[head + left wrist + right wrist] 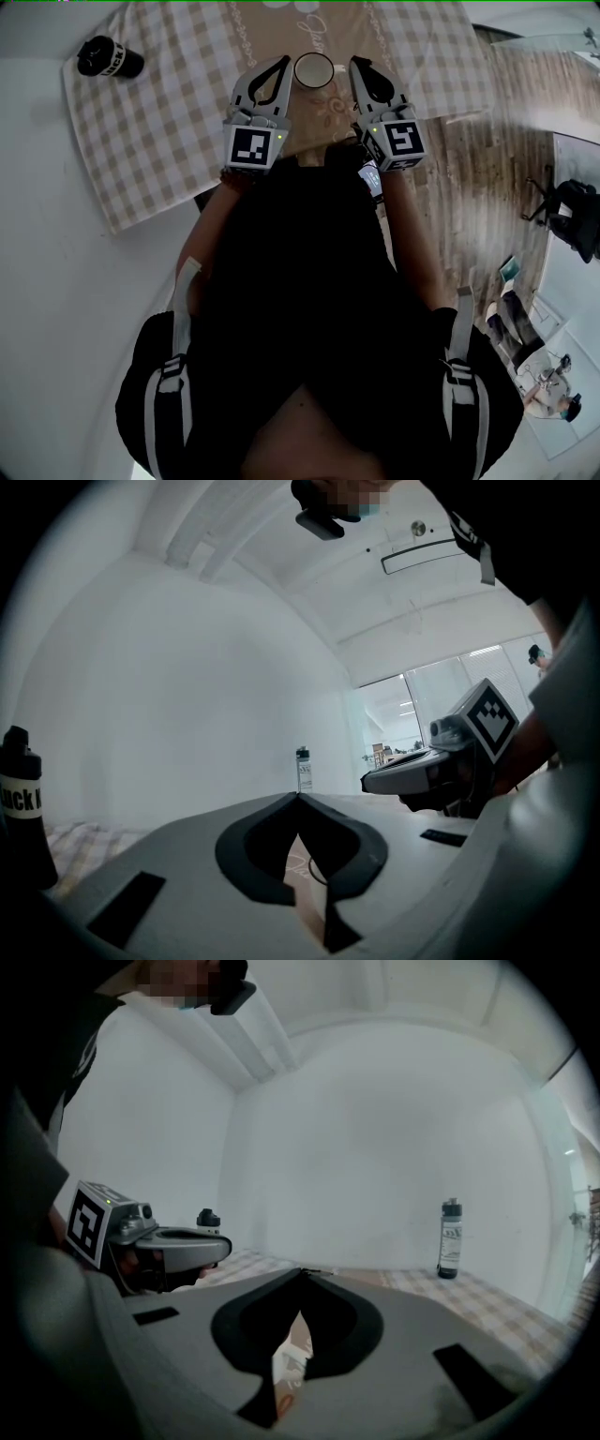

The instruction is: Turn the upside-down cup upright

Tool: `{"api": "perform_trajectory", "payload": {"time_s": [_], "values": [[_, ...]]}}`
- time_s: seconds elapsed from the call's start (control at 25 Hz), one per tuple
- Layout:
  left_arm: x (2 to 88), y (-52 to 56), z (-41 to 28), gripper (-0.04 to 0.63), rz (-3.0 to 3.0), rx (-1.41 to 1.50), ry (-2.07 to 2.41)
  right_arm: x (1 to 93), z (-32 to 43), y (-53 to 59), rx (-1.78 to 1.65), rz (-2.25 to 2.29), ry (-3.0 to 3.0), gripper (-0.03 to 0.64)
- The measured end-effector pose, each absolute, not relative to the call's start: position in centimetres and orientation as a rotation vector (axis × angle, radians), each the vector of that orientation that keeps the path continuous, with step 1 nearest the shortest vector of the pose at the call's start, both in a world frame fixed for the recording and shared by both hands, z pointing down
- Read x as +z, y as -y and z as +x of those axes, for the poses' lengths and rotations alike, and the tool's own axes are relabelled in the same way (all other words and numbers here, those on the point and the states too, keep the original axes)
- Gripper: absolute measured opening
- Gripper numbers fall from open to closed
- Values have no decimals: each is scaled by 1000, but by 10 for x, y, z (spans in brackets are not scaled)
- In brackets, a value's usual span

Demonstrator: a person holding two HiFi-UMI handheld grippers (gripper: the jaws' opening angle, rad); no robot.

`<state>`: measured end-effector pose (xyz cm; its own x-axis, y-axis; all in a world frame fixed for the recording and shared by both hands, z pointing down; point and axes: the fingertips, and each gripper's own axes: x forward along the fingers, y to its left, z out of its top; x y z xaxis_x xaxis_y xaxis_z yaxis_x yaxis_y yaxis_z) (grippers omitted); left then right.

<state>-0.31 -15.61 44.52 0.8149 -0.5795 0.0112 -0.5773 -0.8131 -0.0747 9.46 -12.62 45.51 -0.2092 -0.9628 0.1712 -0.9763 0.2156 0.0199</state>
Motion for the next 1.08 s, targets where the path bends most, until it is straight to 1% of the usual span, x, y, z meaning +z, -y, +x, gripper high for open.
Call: {"api": "perform_trajectory", "payload": {"time_s": [0.68, 1.08], "values": [[451, 164, 1, 0, -2952, -66, -913, 466, 101, 128, 210, 1878, 2319, 3], [459, 162, -7, 0, -2976, -74, -955, 474, 92, 122, 245, 1846, 2355, 3]]}}
